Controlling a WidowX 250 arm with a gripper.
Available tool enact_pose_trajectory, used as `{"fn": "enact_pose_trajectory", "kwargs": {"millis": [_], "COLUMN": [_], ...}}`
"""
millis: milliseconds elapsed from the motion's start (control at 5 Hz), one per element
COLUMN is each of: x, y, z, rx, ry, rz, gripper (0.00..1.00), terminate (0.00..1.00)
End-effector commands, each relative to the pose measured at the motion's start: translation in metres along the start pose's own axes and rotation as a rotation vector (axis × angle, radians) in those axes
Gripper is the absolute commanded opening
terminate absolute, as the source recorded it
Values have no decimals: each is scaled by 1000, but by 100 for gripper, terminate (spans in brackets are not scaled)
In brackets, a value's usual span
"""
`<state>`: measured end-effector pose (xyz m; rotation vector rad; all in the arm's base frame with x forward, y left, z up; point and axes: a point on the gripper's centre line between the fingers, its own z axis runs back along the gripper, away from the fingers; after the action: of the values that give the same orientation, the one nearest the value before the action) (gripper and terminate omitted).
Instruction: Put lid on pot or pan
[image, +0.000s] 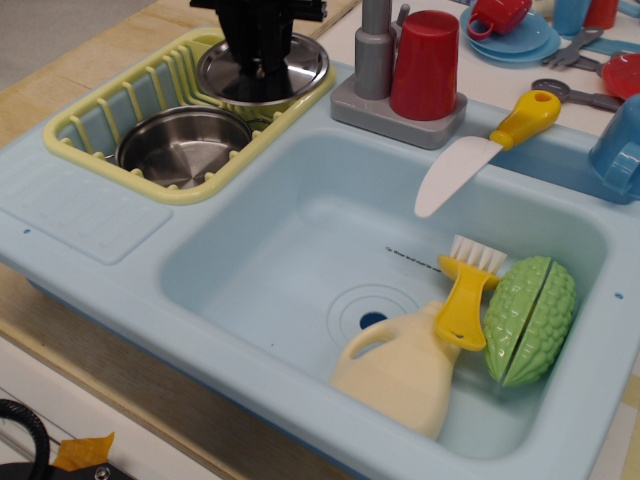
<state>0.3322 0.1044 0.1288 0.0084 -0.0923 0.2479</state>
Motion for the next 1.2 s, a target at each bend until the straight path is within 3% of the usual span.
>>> {"fn": "enact_pose_trajectory", "kwargs": {"millis": [0,400,800,1000], "x": [-26,-56,-53,-52], "y": [13,30,35,35], "z": [26,14,11,10], "rx": [15,-6,-4,-17], "ry": [-98,-104,-98,-82], "rz": [90,166,141,136], "gripper": [0,0,0,100], "terminate": [0,0,0,0]}}
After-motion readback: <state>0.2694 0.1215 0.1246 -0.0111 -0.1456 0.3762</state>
